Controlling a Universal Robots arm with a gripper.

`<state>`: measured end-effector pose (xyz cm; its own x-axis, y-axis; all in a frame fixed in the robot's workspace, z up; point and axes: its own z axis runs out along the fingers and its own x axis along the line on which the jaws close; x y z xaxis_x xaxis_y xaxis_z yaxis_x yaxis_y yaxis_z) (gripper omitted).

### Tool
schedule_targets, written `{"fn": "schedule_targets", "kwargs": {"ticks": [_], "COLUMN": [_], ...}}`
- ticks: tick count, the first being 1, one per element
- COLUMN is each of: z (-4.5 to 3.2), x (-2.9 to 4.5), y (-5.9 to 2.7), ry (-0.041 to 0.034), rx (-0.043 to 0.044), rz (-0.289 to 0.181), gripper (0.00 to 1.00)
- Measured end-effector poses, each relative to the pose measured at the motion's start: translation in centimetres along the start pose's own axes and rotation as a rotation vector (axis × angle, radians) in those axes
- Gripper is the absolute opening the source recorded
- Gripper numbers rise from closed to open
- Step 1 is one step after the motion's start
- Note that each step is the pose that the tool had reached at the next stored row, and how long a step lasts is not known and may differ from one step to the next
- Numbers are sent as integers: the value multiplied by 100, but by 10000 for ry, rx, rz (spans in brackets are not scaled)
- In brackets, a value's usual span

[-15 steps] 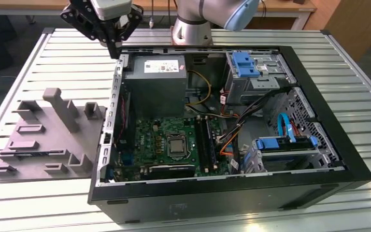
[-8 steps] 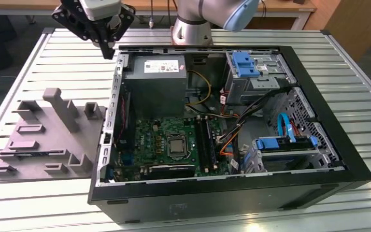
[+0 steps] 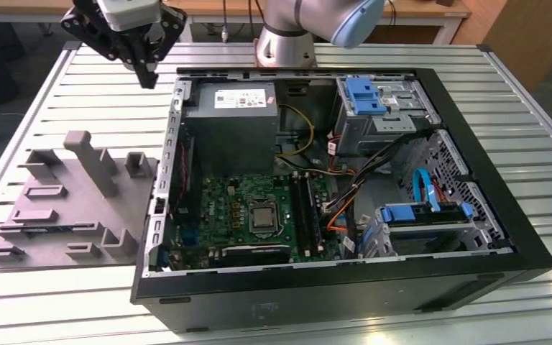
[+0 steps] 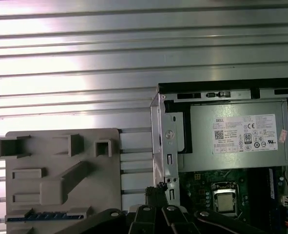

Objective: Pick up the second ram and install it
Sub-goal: 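Reach for the second ram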

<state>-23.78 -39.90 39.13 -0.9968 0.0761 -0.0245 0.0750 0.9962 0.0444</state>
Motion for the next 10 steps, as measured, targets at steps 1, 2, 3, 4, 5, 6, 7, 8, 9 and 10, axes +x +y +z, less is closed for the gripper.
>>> {"fn": "schedule_targets", "kwargs": {"ticks": [1, 2, 3, 4, 5, 6, 7, 8, 9, 10], "z": [0, 0, -1, 0, 0, 0, 0, 0, 0, 0], "x": [19, 38, 56, 74, 93, 113, 131, 147, 162, 176], "y": [-1, -3, -4, -5, -7, -8, -10, -11, -12, -13], "ry": [0, 0, 1, 0, -1, 0, 0, 0, 1, 0], "rx": [0, 0, 0, 0, -1, 0, -1, -1, 0, 0], "rz": [1, 2, 2, 2, 1, 1, 1, 1, 0, 1], "gripper": [11, 11, 11, 11, 11, 11, 11, 11, 11, 11]}}
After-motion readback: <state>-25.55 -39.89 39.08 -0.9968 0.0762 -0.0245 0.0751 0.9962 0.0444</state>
